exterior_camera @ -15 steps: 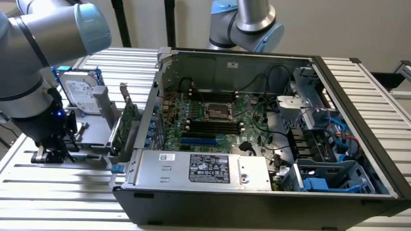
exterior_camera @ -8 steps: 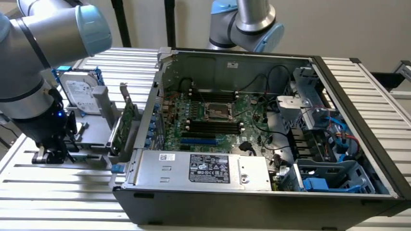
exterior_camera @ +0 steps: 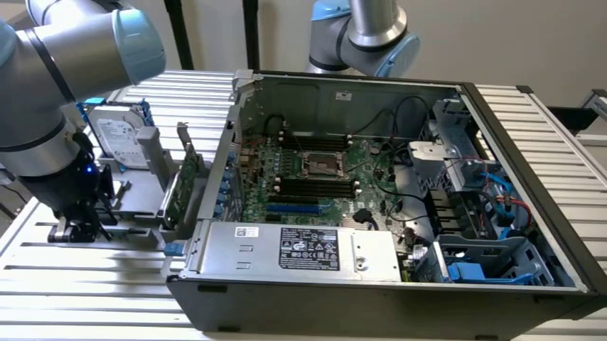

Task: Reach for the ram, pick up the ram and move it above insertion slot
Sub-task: 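Pick up the ram and move it above insertion slot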

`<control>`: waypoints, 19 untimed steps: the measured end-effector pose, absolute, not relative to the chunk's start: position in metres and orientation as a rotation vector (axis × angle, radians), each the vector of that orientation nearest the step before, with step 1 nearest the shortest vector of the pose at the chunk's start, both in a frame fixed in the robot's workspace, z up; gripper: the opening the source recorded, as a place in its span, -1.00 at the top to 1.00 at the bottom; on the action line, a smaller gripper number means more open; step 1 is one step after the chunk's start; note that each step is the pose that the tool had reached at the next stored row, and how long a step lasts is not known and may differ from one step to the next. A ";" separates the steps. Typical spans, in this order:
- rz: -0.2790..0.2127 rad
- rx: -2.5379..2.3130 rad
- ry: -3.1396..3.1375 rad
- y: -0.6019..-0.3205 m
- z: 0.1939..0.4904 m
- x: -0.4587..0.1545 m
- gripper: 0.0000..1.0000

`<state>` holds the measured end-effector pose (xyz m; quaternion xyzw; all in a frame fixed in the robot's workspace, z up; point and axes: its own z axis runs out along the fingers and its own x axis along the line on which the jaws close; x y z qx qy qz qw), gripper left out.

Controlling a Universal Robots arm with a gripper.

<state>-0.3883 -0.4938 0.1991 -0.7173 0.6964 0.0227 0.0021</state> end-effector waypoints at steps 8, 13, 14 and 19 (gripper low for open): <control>0.071 -2.251 2.185 -0.494 0.195 -0.388 0.27; 0.071 -2.250 2.185 -0.494 0.195 -0.388 0.69; 0.071 -2.251 2.185 -0.494 0.195 -0.388 0.69; 0.071 -2.245 2.191 -0.494 0.195 -0.387 0.73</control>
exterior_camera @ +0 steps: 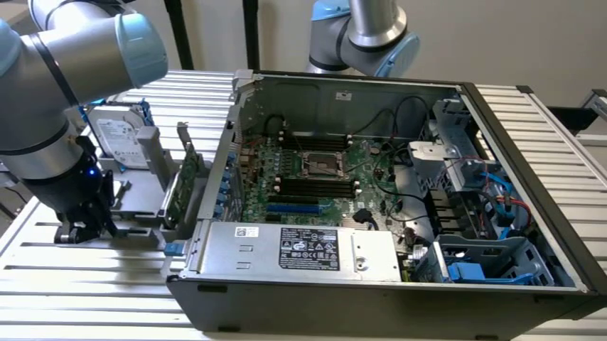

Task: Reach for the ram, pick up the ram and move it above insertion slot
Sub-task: 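Pick up the ram and move it above insertion slot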

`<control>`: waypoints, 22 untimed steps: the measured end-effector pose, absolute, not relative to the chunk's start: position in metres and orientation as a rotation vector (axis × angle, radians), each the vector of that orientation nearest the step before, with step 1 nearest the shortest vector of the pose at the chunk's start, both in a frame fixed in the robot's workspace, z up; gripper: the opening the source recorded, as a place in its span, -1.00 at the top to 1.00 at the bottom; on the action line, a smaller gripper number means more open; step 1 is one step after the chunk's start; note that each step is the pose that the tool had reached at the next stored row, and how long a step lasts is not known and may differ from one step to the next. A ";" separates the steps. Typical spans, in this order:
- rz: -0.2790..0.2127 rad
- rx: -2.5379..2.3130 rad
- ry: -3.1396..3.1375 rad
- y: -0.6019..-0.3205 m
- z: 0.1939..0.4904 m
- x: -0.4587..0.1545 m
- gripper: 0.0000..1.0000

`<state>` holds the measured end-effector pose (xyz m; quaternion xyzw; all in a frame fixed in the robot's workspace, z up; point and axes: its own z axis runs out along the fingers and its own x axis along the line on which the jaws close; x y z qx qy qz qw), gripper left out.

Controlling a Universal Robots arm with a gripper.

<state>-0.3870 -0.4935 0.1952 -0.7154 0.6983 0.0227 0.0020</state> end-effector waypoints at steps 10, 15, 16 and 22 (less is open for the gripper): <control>0.067 -2.177 2.260 -0.493 0.195 -0.386 0.73; 0.067 -2.176 2.262 -0.493 0.196 -0.386 0.73; 0.067 -2.176 2.262 -0.493 0.197 -0.386 0.73; 0.069 -2.177 2.263 -0.493 0.208 -0.386 0.73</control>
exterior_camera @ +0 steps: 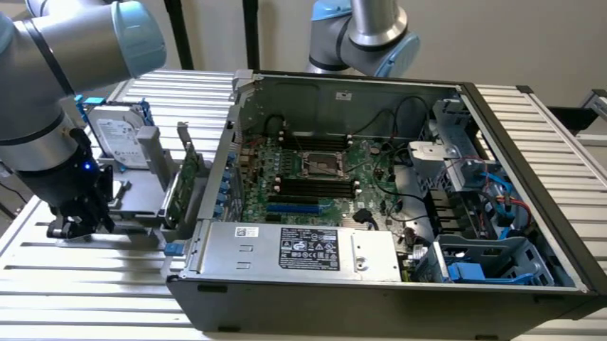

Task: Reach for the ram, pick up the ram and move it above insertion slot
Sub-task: 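Pick up the ram and move it above insertion slot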

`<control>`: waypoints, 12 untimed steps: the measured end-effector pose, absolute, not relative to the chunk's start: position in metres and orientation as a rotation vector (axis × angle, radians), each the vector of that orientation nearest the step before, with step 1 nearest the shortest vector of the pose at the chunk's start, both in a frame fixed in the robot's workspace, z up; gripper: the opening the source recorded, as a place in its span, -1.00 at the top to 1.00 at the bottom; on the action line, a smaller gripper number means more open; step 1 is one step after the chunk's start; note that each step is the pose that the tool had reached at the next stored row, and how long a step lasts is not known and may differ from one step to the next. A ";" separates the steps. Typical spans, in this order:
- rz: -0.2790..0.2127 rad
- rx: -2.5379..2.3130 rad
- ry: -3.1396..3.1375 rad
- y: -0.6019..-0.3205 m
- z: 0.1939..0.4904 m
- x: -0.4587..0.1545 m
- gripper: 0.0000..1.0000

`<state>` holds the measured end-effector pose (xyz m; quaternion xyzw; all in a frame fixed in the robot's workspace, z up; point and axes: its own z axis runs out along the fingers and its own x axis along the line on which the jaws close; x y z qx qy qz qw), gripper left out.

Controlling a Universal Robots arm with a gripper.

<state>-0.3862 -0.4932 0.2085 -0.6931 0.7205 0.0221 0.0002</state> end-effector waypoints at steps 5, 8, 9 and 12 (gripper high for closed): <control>0.071 -2.178 2.264 -0.493 0.226 -0.386 0.73; 0.072 -2.178 2.264 -0.493 0.240 -0.384 0.73; 0.072 -2.178 2.264 -0.493 0.244 -0.384 0.73; 0.072 -2.179 2.264 -0.493 0.258 -0.381 0.73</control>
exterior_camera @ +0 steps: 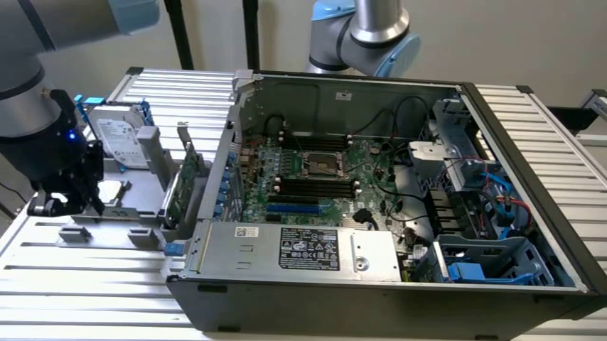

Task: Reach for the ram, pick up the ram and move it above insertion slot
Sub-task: 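Pick up the ram and move it above insertion slot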

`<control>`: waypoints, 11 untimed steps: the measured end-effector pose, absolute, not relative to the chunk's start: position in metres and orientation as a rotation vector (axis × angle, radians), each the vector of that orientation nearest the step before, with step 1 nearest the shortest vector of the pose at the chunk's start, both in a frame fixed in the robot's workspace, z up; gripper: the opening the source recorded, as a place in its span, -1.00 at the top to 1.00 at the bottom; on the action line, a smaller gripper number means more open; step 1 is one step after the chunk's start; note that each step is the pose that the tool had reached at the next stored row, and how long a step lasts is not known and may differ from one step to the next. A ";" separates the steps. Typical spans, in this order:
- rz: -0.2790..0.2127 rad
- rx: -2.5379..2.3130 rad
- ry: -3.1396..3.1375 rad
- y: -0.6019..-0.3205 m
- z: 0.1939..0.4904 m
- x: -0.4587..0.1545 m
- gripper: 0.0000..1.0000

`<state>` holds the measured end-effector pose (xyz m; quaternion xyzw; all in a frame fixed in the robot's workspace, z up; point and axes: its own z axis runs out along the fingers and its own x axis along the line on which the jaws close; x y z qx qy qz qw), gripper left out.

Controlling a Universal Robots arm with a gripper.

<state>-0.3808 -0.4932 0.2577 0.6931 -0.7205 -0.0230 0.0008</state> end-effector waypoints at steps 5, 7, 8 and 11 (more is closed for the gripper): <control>-0.073 2.176 -2.262 -0.493 0.280 -0.372 0.73; -0.073 2.176 -2.262 -0.493 0.290 -0.364 0.73; -0.073 2.176 -2.262 -0.493 0.294 -0.360 0.73; -0.074 2.175 -2.261 -0.493 0.308 -0.348 0.73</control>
